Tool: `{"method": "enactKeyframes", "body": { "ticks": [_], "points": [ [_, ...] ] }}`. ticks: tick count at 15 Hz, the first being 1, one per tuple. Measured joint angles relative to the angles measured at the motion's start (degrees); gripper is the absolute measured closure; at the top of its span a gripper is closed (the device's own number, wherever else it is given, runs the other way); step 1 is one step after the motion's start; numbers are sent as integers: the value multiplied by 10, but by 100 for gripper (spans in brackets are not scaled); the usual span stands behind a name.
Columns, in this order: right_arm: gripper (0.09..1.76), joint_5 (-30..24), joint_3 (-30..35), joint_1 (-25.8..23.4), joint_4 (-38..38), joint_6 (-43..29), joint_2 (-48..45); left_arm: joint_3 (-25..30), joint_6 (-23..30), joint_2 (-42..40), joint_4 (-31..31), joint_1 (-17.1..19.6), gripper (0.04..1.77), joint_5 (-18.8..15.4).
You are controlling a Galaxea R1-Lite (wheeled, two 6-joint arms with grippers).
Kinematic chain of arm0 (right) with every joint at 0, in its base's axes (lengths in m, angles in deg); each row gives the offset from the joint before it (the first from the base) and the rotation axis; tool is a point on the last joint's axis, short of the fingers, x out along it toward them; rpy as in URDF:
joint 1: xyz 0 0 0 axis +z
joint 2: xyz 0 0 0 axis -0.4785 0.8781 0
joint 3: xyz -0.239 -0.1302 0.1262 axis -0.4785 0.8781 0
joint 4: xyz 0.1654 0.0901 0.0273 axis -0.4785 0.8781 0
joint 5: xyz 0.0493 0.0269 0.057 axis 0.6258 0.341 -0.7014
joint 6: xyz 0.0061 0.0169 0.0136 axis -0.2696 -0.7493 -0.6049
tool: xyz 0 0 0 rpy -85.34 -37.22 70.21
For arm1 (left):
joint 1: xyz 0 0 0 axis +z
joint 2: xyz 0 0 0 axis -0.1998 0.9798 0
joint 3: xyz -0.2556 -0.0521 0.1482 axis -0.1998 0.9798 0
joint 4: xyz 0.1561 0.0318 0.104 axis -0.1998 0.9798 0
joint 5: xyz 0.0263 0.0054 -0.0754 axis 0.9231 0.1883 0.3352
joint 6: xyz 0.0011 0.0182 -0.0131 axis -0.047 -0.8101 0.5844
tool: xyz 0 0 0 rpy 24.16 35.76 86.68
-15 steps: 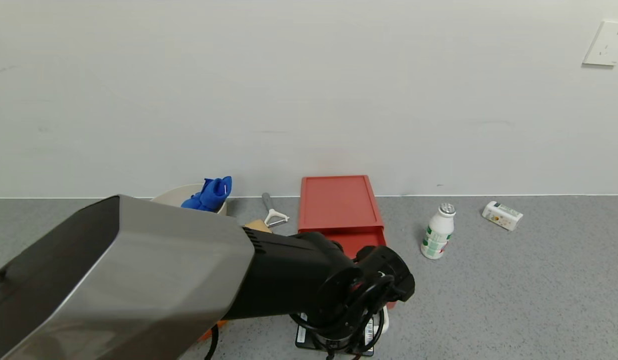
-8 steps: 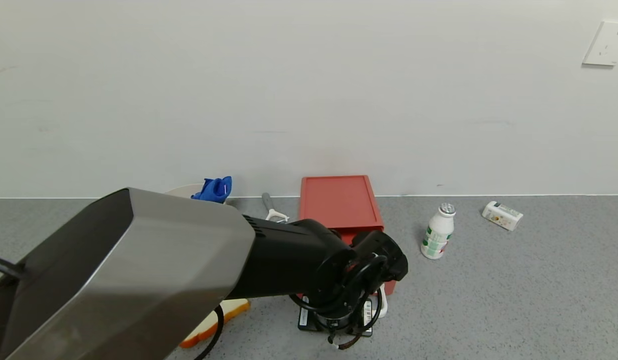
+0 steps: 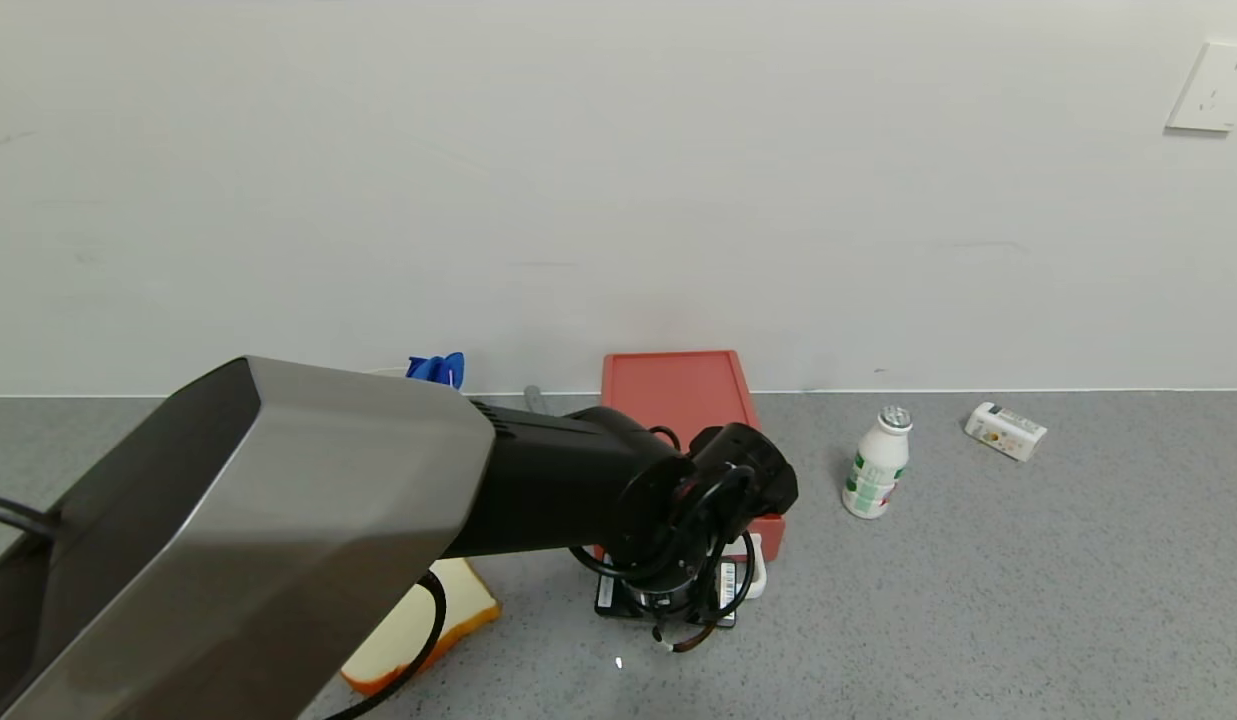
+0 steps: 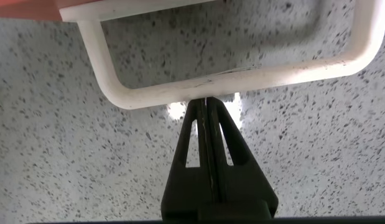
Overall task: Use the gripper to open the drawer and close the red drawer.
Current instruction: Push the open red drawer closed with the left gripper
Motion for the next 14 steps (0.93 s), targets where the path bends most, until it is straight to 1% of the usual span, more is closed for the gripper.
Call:
{"method": "enactKeyframes", "body": {
  "ticks": [6,12,14],
  "points": [
    [14,0,0,0,0,-1,0,-39,-22,19,0,22,170,-1],
    [14,1,0,0,0,-1,0,-59,-38,27,0,33,170,0],
    [14,0,0,0,0,0,0,-67,-49,32,-12,38,170,-1]
  ]
}}
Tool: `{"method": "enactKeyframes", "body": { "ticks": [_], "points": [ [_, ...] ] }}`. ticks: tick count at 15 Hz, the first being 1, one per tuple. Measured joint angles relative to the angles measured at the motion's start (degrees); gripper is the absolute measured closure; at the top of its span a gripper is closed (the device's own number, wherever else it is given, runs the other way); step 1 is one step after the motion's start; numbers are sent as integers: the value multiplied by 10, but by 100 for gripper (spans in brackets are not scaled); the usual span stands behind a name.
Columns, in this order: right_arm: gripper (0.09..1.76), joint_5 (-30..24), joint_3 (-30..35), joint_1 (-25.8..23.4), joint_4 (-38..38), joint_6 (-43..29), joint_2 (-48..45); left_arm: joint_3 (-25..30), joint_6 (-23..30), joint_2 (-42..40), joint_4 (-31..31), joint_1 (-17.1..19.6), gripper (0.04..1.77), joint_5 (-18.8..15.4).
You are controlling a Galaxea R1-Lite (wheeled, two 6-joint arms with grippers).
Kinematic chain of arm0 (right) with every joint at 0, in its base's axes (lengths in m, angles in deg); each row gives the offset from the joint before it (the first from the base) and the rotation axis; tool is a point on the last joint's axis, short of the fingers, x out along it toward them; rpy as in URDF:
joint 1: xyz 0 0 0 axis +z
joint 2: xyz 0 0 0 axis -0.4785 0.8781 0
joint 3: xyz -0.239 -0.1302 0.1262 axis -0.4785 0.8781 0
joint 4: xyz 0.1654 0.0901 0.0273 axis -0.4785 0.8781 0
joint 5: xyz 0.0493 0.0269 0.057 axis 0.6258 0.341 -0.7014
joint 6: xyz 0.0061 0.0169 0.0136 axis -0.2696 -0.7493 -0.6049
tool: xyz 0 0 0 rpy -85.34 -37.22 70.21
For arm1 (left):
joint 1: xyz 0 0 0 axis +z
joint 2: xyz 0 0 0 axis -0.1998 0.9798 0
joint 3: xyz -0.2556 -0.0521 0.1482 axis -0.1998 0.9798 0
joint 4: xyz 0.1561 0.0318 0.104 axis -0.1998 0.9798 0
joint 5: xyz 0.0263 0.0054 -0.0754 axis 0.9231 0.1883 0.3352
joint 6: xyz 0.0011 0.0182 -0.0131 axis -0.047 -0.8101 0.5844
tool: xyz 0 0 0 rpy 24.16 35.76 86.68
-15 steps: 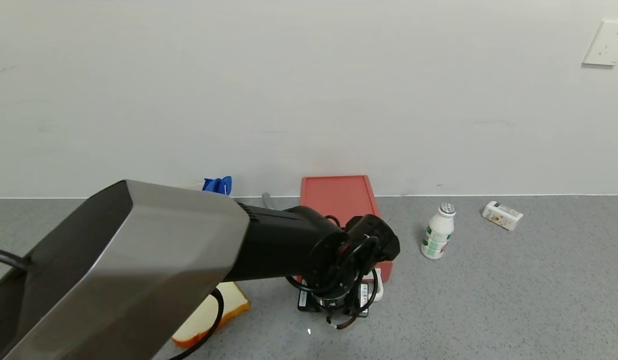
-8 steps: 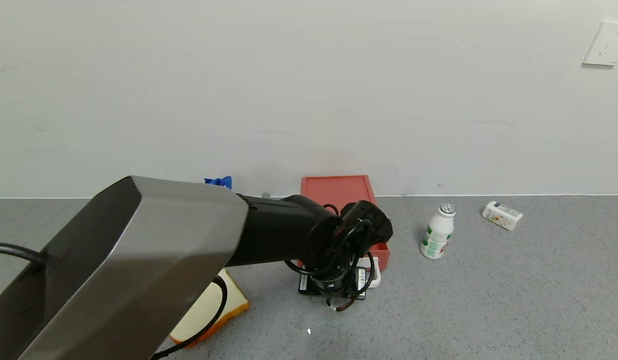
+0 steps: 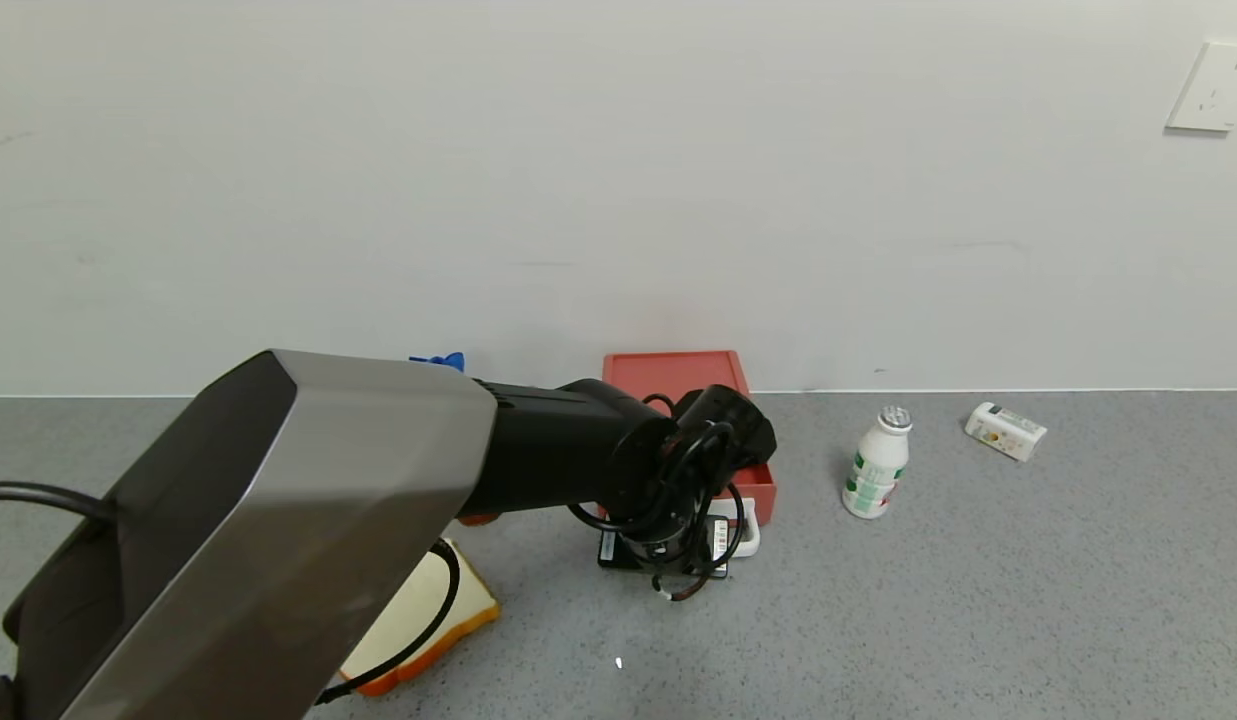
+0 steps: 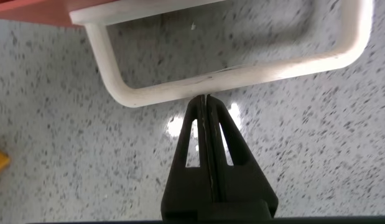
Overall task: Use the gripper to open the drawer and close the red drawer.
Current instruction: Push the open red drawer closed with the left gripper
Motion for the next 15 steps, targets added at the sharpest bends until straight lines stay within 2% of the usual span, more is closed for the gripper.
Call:
{"method": "enactKeyframes", "body": {
  "ticks": [5,10,15],
  "points": [
    [14,0,0,0,0,0,0,-9,-26,12,-15,12,170,0],
    [14,0,0,0,0,0,0,-15,-64,19,-59,32,170,2],
    [14,0,0,0,0,0,0,-19,-78,22,-73,42,170,4]
  ]
}}
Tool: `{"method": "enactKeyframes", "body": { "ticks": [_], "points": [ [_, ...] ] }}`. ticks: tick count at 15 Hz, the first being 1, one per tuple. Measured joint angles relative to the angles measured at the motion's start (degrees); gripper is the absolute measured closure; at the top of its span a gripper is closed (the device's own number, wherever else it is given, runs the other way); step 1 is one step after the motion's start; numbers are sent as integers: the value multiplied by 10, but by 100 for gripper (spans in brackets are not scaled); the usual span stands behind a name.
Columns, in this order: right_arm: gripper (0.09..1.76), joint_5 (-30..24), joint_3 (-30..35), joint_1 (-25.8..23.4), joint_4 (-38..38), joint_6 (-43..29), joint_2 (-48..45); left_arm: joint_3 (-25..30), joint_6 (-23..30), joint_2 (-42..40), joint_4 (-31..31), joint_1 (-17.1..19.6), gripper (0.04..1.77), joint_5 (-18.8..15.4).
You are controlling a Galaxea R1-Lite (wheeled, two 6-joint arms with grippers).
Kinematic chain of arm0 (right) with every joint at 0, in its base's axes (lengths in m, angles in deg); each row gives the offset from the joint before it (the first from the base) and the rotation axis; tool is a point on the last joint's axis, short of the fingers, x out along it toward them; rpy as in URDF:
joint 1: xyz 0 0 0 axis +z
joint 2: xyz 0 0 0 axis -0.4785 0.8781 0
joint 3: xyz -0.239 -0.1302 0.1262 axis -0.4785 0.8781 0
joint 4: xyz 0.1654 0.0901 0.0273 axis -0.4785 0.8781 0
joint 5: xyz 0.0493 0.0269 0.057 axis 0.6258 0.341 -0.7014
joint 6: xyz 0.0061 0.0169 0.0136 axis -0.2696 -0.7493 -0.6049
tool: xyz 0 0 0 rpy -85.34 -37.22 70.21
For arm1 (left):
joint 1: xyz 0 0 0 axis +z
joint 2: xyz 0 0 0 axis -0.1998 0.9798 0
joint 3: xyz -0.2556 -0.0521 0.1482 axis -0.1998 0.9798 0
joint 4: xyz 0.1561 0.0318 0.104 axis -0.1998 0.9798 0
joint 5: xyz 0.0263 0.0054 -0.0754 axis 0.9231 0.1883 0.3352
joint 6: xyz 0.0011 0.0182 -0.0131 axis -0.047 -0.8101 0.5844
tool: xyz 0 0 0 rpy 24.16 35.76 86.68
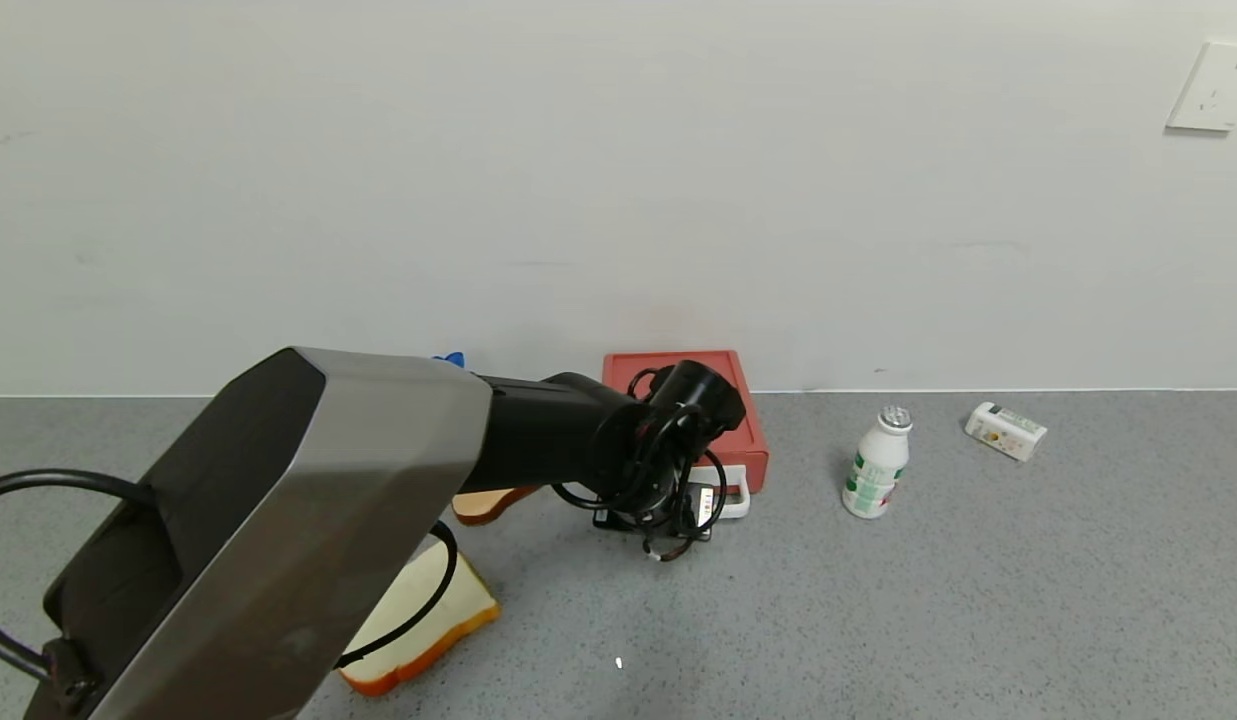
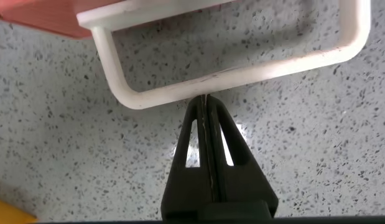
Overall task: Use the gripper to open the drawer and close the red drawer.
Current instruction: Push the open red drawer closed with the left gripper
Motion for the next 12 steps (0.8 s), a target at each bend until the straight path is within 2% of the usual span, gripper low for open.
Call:
{"method": "enactKeyframes", "body": {
  "ticks": [6,12],
  "points": [
    [14,0,0,0,0,0,0,4,-10,1,-19,5,170,-1],
    [14,0,0,0,0,0,0,11,-10,-38,30,2,170,-3]
  ]
}}
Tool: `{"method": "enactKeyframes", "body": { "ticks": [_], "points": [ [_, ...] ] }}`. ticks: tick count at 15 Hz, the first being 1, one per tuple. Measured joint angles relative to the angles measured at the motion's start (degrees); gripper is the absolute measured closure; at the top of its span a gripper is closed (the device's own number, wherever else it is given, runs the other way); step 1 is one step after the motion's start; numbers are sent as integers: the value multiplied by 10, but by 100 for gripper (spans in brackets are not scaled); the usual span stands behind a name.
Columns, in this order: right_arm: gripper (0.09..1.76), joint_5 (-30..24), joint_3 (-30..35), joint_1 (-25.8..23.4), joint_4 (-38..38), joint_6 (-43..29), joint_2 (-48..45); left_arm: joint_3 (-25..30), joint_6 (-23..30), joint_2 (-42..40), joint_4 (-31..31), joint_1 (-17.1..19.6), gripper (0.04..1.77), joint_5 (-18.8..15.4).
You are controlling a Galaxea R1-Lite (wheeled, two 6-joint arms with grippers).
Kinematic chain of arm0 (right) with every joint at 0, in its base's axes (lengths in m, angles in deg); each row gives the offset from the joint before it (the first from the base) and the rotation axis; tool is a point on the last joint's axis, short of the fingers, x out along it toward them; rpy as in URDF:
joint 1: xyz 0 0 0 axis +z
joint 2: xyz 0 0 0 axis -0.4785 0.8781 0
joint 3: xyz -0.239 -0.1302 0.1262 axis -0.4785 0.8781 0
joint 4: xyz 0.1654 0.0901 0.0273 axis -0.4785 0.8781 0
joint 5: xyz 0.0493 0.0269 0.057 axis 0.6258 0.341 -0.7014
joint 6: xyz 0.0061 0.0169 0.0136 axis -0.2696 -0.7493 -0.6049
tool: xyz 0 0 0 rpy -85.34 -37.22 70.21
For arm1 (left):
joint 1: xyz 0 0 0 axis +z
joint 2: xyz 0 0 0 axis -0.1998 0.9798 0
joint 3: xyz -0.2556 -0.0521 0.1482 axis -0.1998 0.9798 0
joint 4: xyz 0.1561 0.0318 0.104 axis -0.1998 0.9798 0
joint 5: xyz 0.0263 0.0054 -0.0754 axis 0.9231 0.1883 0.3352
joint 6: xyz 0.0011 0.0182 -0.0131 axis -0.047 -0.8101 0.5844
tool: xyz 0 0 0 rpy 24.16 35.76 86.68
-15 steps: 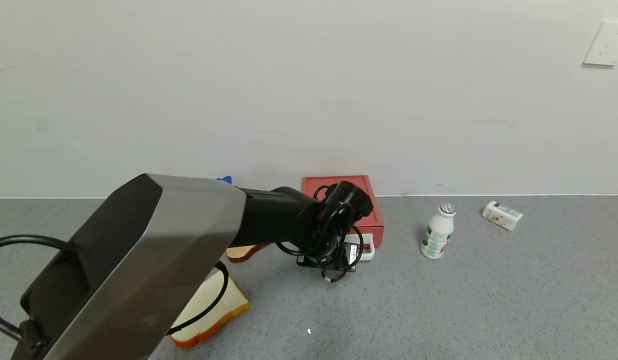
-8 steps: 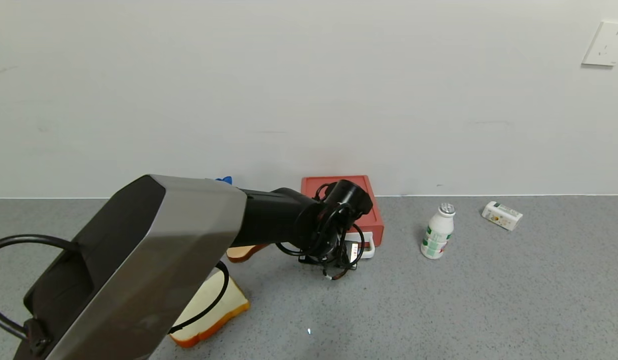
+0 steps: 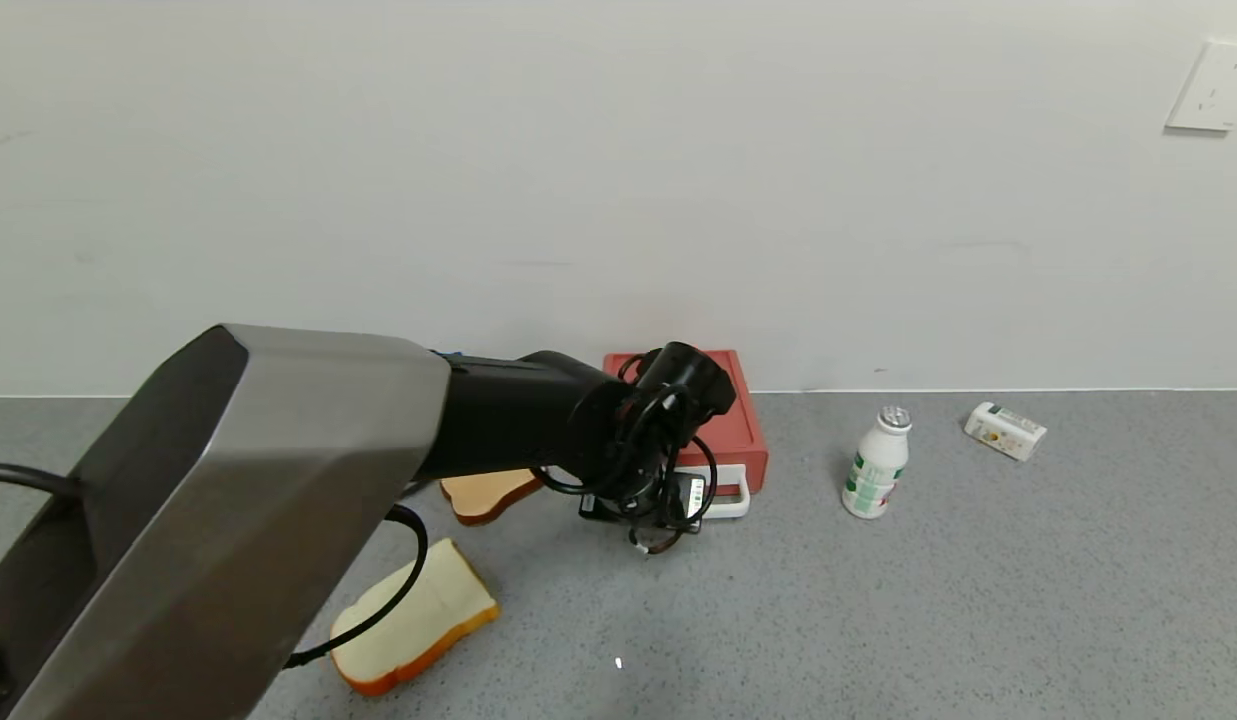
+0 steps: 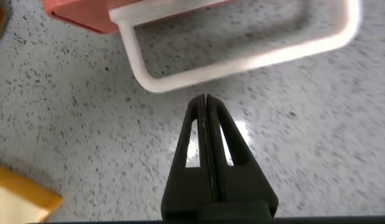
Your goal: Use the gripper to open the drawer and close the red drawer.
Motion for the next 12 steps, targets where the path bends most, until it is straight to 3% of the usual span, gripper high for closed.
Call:
{"method": "enactKeyframes", "body": {
  "ticks": [2,4,8,12],
  "points": [
    [14,0,0,0,0,0,0,13,-14,-28,0,3,170,-5],
    [14,0,0,0,0,0,0,34,-37,-62,-2,10,170,-32],
    [14,0,0,0,0,0,0,84,-103,-155,-14,47,170,-143],
    [14,0,0,0,0,0,0,208,-212,-257,-138,108,170,-278]
  ]
}}
